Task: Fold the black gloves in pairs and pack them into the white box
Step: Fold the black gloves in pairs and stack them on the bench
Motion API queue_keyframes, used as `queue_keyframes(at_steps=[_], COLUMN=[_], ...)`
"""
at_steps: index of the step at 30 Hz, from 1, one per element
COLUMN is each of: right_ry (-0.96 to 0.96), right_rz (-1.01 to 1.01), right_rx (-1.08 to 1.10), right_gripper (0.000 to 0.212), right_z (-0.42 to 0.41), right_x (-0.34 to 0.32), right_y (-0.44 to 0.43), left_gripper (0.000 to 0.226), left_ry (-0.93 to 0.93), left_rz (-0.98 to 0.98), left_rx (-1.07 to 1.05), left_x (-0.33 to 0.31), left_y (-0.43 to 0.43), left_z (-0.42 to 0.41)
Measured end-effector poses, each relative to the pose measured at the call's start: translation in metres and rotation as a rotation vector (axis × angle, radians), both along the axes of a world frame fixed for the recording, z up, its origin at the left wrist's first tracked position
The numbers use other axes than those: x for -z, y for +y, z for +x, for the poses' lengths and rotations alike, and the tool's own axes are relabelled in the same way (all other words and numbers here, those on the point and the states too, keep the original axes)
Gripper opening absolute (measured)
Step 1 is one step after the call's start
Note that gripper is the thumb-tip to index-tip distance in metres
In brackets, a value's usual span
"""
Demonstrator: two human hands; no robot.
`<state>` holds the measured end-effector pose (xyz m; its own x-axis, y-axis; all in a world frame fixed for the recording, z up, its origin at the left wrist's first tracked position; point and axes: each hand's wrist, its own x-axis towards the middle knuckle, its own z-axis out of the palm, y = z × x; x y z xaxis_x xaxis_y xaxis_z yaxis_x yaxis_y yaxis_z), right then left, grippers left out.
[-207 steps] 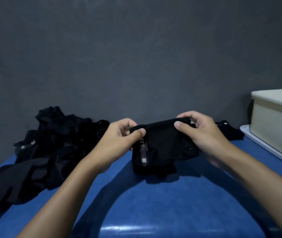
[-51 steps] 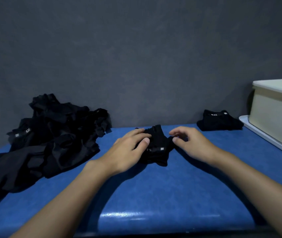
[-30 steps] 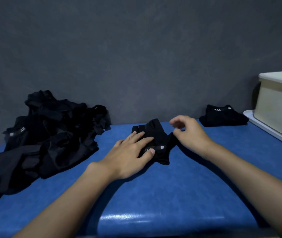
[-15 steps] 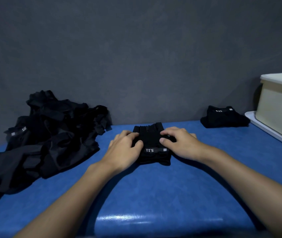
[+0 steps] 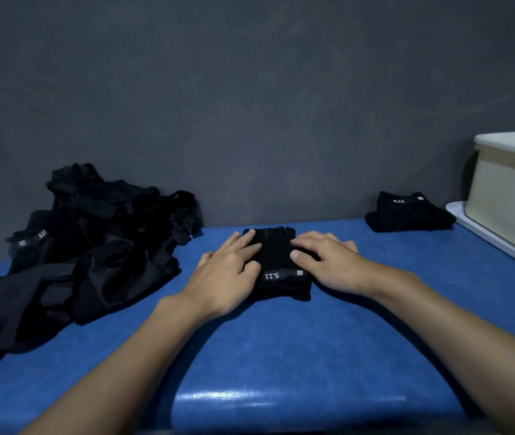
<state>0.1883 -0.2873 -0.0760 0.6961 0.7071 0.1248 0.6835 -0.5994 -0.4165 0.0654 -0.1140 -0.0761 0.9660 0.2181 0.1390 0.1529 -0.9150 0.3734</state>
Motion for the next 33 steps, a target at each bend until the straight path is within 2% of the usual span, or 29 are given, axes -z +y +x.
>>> queue_keyframes(at_steps=[8, 10, 12, 14, 15, 19, 23, 26, 28, 31, 33], right_ry=[0.005, 0.013, -0.002, 0.011, 0.027, 0.020, -0.027, -0.080, -0.042, -0.010, -0.029], right_rz=[-0.236, -0.120, 0.099, 0.241, 0.240, -0.010, 0.103, 0.264, 0.318, 0.246, 0.150], right_rx=[-0.052, -0.027, -0.019, -0.091, -0.126, -0.144, -0.127, -0.157, -0.213, -0.274, -0.276], right_gripper=[0.054, 0.052, 0.049, 0.043, 0.040, 0.040, 0.039, 0.023, 0.017, 0.034, 0.037], right_z=[0.002, 0.002, 0.001, -0.002, -0.005, -0.012, -0.016, -0.018, -0.018, -0.020, -0.022], right_x=[-0.003, -0.004, -0.007, -0.009, -0.009, -0.006, -0.007, -0.011, -0.014, -0.015, -0.013], right_y=[-0.010, -0.010, -0.009, -0.009, -0.009, -0.015, -0.018, -0.024, -0.028, -0.035, -0.038], left_gripper=[0.055, 0.055, 0.056, 0.056, 0.056, 0.057, 0.056, 0.047, 0.041, 0.035, 0.034], left_ry=[0.084, 0.086, 0.086, 0.094, 0.099, 0.105, 0.023, -0.128, -0.152, -0.112, -0.052], left_rz=[0.124, 0.130, 0.136, 0.145, 0.150, 0.144, 0.091, -0.006, -0.073, -0.010, 0.031], left_rx=[0.010, 0.015, 0.018, 0.014, 0.010, -0.003, 0.005, 0.062, 0.124, 0.186, 0.216], left_x=[0.003, 0.004, 0.006, 0.007, 0.007, 0.005, 0.000, -0.013, -0.023, -0.032, -0.033], left_y=[0.003, 0.003, 0.004, 0.004, 0.004, 0.002, 0.000, -0.002, -0.003, -0.004, -0.002], left_z=[-0.002, -0.003, -0.003, -0.002, -0.002, -0.001, -0.003, -0.010, -0.018, -0.028, -0.032])
